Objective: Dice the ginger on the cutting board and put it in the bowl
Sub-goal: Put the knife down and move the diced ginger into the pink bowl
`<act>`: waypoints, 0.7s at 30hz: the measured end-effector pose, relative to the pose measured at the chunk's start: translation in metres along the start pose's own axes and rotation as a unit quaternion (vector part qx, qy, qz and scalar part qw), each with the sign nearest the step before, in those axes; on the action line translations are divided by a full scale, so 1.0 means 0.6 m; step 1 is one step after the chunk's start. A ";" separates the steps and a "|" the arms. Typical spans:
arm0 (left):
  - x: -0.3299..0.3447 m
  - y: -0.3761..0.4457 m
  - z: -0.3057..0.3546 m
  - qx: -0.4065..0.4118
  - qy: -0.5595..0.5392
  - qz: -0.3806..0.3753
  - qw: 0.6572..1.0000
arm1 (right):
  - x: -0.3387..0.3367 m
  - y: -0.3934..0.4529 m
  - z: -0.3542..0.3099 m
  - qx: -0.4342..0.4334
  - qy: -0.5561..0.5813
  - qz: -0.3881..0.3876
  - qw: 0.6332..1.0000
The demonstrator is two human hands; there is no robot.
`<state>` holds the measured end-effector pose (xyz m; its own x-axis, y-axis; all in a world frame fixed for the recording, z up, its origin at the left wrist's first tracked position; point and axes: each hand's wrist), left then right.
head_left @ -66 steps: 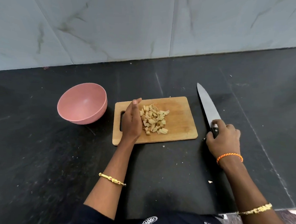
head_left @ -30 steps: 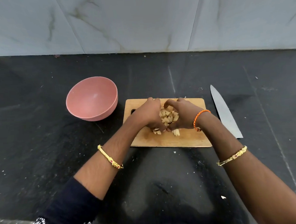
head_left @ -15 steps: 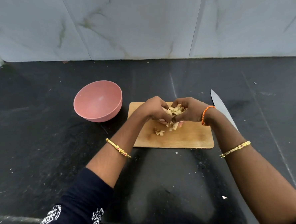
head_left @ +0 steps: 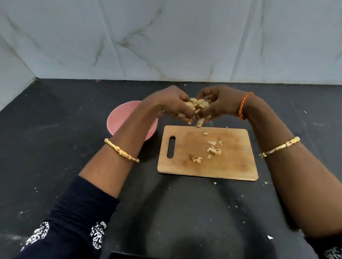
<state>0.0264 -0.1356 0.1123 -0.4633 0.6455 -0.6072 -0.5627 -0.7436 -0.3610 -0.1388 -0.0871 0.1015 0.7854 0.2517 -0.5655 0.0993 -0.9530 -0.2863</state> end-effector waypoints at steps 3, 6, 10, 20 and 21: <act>-0.058 -0.032 -0.012 -0.006 0.009 0.063 0.998 | 0.010 0.027 -0.066 -0.034 0.015 -0.010 0.999; -0.107 -0.050 -0.051 -0.042 0.019 0.097 0.994 | 0.045 0.069 -0.116 -0.051 0.019 -0.027 0.998; -0.133 -0.055 -0.116 -0.114 -0.012 0.095 0.989 | 0.108 0.132 -0.151 -0.045 -0.042 -0.057 0.997; -0.134 -0.032 -0.157 -0.200 -0.036 0.044 0.978 | 0.166 0.223 -0.155 -0.002 -0.186 -0.064 0.980; -0.135 -0.030 -0.157 -0.191 -0.046 0.056 0.979 | 0.159 0.231 -0.150 0.005 -0.162 -0.039 0.986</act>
<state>0.1389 -0.1910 0.1015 -0.5766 0.5568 -0.5979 -0.2165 -0.8098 -0.5452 0.0050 -0.2106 0.0774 0.5384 0.3657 -0.7592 0.1438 -0.9276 -0.3448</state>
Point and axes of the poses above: each hand's wrist, its own y-axis towards the middle knuckle, its own x-axis out of the palm, z = x × y
